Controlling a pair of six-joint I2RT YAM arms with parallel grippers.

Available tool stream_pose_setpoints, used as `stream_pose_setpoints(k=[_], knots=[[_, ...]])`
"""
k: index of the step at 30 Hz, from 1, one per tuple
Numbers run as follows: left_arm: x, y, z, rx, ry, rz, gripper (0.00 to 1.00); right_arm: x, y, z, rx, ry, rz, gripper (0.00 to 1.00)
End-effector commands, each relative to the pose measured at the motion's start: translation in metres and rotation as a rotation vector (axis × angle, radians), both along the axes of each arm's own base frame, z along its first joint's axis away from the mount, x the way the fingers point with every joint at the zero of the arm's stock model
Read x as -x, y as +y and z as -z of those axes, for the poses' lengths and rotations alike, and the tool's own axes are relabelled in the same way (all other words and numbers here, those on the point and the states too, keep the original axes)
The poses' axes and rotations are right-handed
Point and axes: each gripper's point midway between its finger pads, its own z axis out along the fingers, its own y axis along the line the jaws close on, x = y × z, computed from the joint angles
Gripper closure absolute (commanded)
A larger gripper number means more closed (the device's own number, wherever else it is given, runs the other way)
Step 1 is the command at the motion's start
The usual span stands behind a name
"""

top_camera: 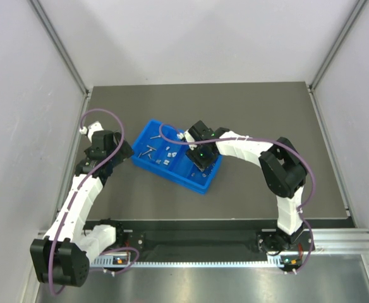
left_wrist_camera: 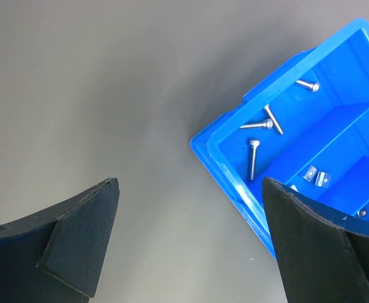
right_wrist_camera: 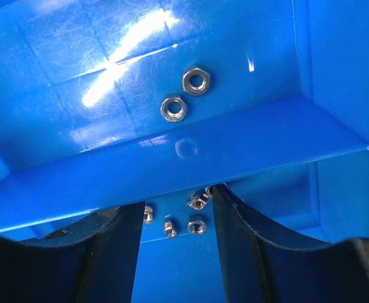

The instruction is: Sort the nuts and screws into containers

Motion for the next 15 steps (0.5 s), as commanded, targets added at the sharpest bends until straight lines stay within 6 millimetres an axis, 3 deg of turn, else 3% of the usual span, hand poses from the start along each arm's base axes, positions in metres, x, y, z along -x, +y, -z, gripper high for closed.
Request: stream_pose_setpoints(k=[1, 9, 15], knots=[[-0.008, 0.000, -0.010, 0.003, -0.051, 0.000, 0.01, -0.010, 0.004, -0.022, -0.030, -0.062, -0.006, 0.52], [-0.010, -0.001, -0.010, 0.007, -0.051, 0.004, 0.01, -0.006, 0.013, -0.038, -0.112, -0.058, -0.016, 0.52], [-0.009, -0.001, -0.009, 0.008, -0.050, 0.003, 0.01, -0.016, -0.002, -0.034, -0.047, -0.097, 0.015, 0.51]])
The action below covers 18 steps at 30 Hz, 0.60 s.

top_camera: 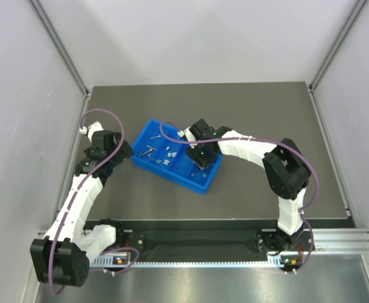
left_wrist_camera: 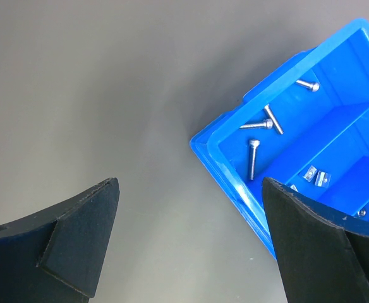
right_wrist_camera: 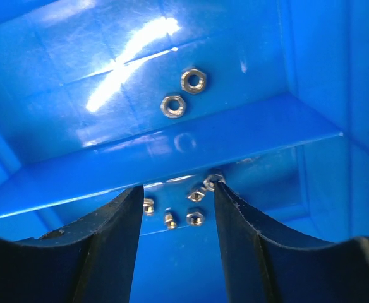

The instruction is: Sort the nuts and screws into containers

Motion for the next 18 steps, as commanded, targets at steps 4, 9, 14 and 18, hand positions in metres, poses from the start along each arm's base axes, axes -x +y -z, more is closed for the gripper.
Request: stream_pose_setpoints(k=[4, 9, 14, 18], knots=[[-0.010, -0.001, -0.010, 0.007, -0.053, 0.002, 0.01, -0.018, -0.010, -0.012, 0.013, -0.064, 0.006, 0.50], [-0.009, -0.001, -0.010, 0.007, -0.053, 0.002, 0.01, -0.021, -0.017, -0.001, 0.053, -0.064, 0.009, 0.50], [-0.009, -0.001, -0.011, 0.007, -0.054, 0.006, 0.01, -0.023, -0.023, 0.007, 0.050, -0.042, 0.020, 0.50], [-0.009, 0.000, -0.011, 0.003, -0.054, 0.005, 0.01, -0.023, -0.024, 0.013, 0.064, -0.033, 0.012, 0.51]])
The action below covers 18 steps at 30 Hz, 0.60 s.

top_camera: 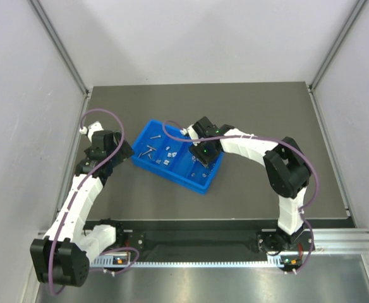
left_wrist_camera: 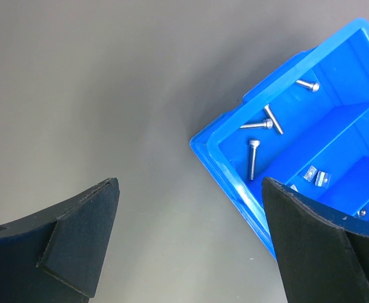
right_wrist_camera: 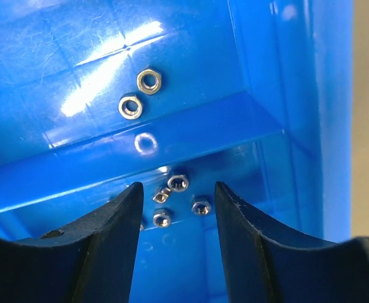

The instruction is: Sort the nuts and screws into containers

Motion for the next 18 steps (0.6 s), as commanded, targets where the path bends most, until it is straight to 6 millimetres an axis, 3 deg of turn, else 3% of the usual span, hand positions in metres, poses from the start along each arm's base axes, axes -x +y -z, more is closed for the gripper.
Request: stream_pose_setpoints(k=[1, 18], knots=[[-0.010, 0.000, -0.012, 0.005, -0.059, 0.003, 0.01, -0.002, -0.003, 0.014, 0.009, 0.028, -0.007, 0.51], [-0.010, 0.000, -0.010, 0.001, -0.052, 0.004, 0.01, 0.004, -0.015, 0.032, 0.108, 0.079, -0.082, 0.60]])
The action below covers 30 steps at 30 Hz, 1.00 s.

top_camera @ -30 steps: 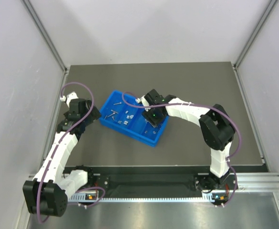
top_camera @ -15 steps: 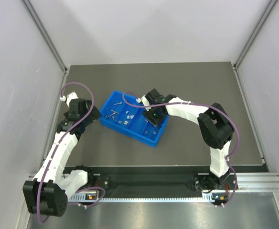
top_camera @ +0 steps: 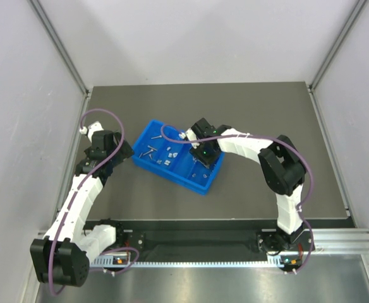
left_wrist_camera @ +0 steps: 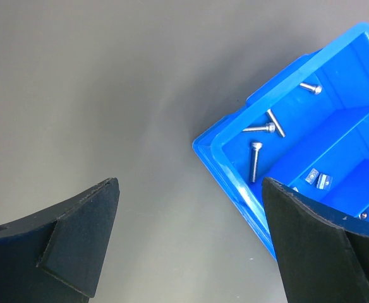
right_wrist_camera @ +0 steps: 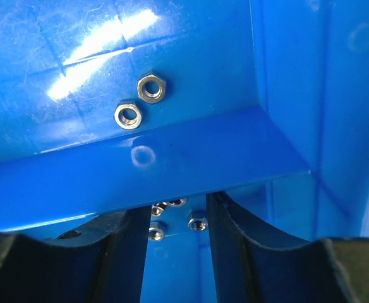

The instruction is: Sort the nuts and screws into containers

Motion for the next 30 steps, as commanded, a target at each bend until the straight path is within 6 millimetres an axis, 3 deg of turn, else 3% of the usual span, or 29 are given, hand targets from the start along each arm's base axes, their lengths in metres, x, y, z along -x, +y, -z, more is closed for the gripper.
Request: stream_pose_setpoints(k=[1, 10, 14, 16, 21, 30], knots=[[-0.009, 0.000, -0.010, 0.000, -0.051, 0.003, 0.01, 0.004, -0.012, 0.016, 0.070, 0.053, -0.025, 0.61], [-0.009, 0.001, -0.010, -0.001, -0.053, -0.002, 0.01, 0.008, -0.015, 0.022, 0.091, 0.073, -0.029, 0.79], [-0.009, 0.001, -0.010, -0.002, -0.053, -0.003, 0.01, 0.006, -0.012, 0.016, 0.079, 0.059, -0.029, 0.93], [-0.010, 0.001, -0.010, -0.003, -0.056, -0.004, 0.01, 0.002, -0.009, 0.010, 0.061, 0.047, -0.018, 0.96], [-0.009, 0.002, -0.011, -0.005, -0.059, -0.007, 0.01, -0.007, 0.004, -0.026, -0.016, 0.006, 0.016, 0.99], [-0.009, 0.001, -0.013, 0.002, -0.069, -0.006, 0.01, -0.024, 0.033, -0.130, -0.228, -0.117, 0.082, 0.97]])
